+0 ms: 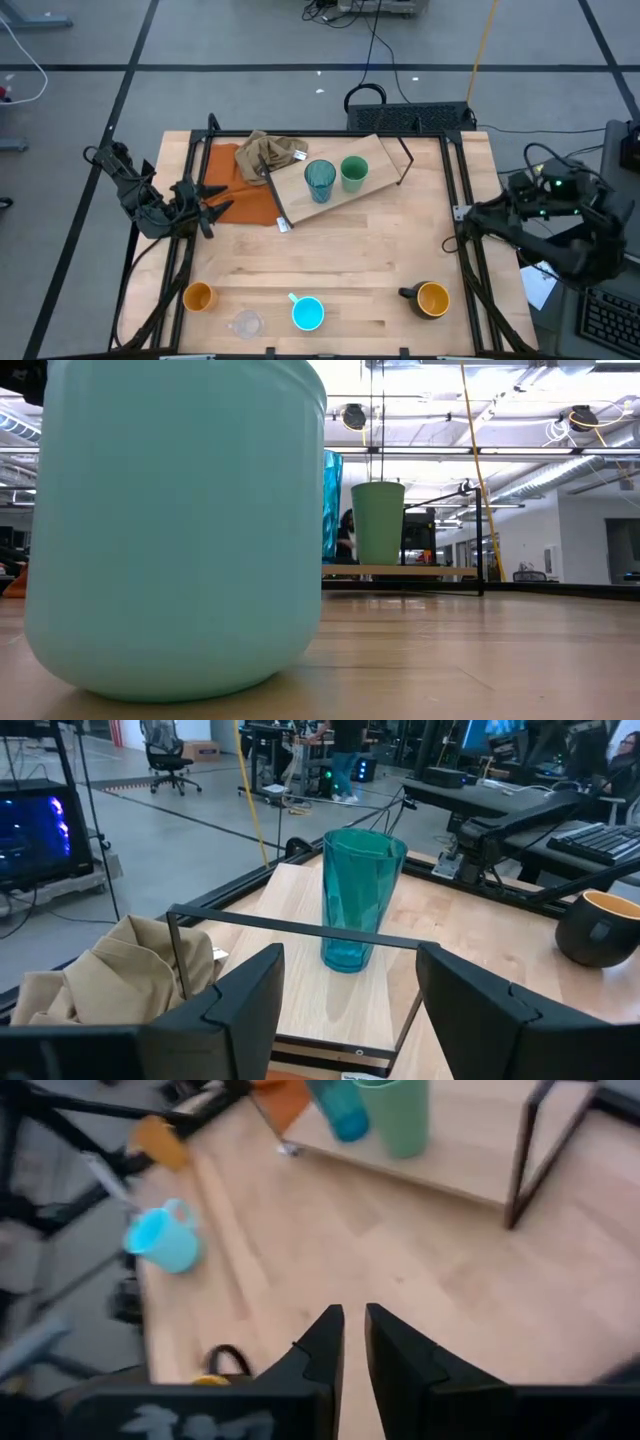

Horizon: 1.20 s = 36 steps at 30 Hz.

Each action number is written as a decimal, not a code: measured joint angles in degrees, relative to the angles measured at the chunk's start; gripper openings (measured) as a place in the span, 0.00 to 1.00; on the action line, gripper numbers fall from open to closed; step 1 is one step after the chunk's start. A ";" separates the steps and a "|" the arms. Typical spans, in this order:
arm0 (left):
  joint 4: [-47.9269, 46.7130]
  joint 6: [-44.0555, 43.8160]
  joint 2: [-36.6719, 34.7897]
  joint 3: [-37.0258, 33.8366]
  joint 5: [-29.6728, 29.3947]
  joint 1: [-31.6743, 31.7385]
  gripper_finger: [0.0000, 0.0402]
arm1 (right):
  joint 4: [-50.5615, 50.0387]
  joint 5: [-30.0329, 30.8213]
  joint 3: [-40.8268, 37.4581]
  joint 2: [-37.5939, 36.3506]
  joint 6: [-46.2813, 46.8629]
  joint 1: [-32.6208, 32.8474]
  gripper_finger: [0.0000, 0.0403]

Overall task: Stack small to large cups/mugs on shelf
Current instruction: Put the black mug on the shelf

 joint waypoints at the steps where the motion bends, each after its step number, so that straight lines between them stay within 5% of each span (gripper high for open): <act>1: 0.02 0.08 0.02 0.00 -0.18 0.00 0.57 | -0.21 -1.43 -0.01 0.18 -2.71 -3.05 0.08; 7: 0.02 -0.17 0.00 0.00 0.12 0.00 0.57 | 0.03 -16.03 1.99 -1.99 -10.62 -18.92 0.08; 20: -0.36 1.41 0.00 0.00 0.84 0.00 0.57 | 0.30 -17.86 12.55 -6.75 -13.08 -29.08 0.08; 26: -0.81 1.82 0.00 0.00 0.99 0.00 0.57 | 7.45 -38.64 11.84 -5.31 -10.05 -30.06 0.08; 36: -1.66 0.85 0.00 0.00 2.63 0.00 0.57 | 0.52 -22.72 11.29 7.81 -17.43 -22.87 0.28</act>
